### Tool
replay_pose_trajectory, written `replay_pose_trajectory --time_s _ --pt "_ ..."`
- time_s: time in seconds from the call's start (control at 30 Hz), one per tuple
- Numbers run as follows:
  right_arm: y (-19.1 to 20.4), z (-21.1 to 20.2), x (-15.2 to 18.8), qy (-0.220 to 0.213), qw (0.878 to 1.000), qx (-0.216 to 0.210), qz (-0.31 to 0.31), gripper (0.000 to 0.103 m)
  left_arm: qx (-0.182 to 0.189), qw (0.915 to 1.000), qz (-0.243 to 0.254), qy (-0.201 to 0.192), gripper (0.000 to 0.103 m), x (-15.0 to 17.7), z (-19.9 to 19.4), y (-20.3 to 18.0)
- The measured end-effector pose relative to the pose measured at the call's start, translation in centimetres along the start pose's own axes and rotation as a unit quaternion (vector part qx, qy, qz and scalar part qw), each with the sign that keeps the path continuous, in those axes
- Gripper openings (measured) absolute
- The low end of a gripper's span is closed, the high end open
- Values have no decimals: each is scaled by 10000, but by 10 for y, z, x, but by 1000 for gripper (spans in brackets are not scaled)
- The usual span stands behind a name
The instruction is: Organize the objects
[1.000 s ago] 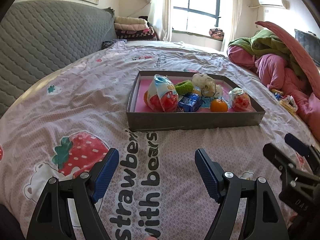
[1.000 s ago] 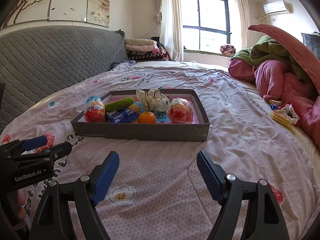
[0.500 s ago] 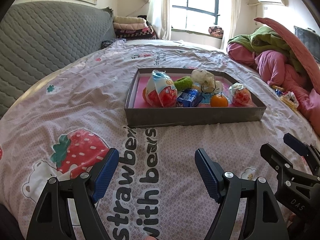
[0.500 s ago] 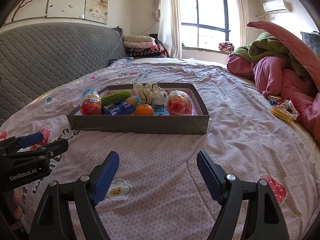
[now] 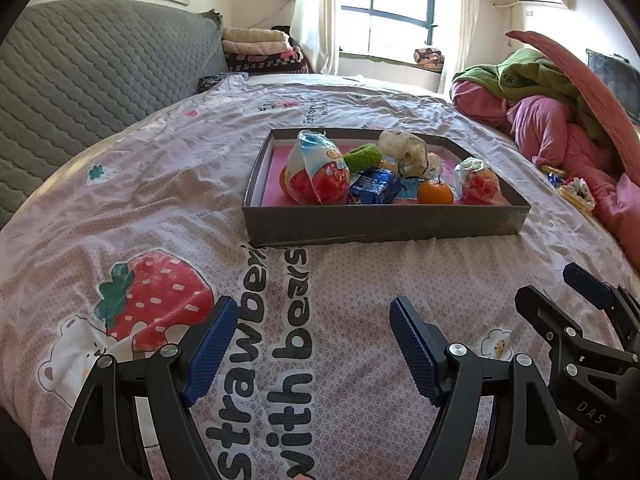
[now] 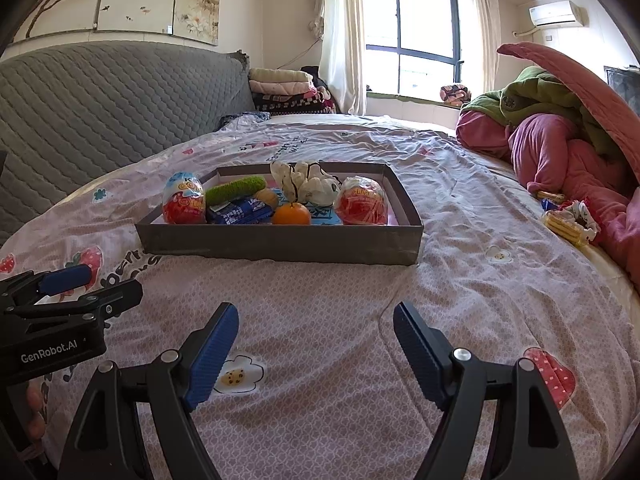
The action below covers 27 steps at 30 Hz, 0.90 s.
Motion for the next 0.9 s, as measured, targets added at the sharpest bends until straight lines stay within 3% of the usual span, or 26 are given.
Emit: replay_pose_trajectory --time_s 0.9 --pt "-3 3 4 5 10000 63 -36 79 111 9998 -76 173 79 6 11 4"
Point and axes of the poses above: each gripper's, at about its wrist camera, not at the fingertips, and z roughly the way its jaws point, y to its left, x to its underside, the point moved 3 cm from there along z, roughly the way its jaws point, and after that the axes turned 11 degrees about z, right-handed, at the moved point
